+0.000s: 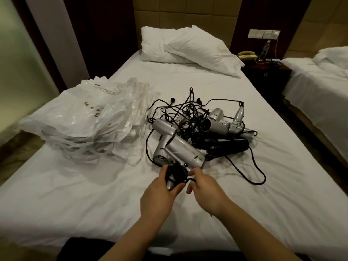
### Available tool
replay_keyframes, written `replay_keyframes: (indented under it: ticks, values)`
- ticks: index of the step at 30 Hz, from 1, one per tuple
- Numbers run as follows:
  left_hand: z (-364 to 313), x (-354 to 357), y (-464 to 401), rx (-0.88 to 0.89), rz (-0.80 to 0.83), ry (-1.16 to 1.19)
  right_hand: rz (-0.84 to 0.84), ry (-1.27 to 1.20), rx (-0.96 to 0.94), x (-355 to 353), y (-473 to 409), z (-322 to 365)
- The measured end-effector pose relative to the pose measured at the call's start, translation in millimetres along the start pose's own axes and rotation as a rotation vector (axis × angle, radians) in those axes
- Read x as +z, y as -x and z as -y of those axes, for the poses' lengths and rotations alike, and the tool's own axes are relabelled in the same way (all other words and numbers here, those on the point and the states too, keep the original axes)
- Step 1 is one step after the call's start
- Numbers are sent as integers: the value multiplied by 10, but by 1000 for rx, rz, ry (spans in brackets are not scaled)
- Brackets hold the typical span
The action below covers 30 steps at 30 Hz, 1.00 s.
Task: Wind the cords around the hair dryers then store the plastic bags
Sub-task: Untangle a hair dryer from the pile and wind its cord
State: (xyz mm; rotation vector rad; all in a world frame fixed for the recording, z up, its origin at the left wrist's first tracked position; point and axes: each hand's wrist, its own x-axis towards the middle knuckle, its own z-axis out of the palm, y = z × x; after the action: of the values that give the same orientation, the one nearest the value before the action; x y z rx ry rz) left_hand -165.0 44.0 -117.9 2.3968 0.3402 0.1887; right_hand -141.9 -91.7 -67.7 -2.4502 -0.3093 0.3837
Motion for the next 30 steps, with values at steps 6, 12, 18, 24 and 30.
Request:
replay_keyframes:
  ticks: [6,12,18,24,30]
  values:
    - [299,289,162,-104,154,-75,-34,-120,138,258,-5,-202]
    - [426,377,181,-134,283,3,48,-587,220,288,-16,-298]
    - [532,207,73,-107,321,223,27,-659,260,397,-72,-273]
    - [571,95,-123,-66,234,187,73,-674,321,489,-124,-234]
    - [445,112,-93,-118,126,137,-2,-709,491,488,-155,-382]
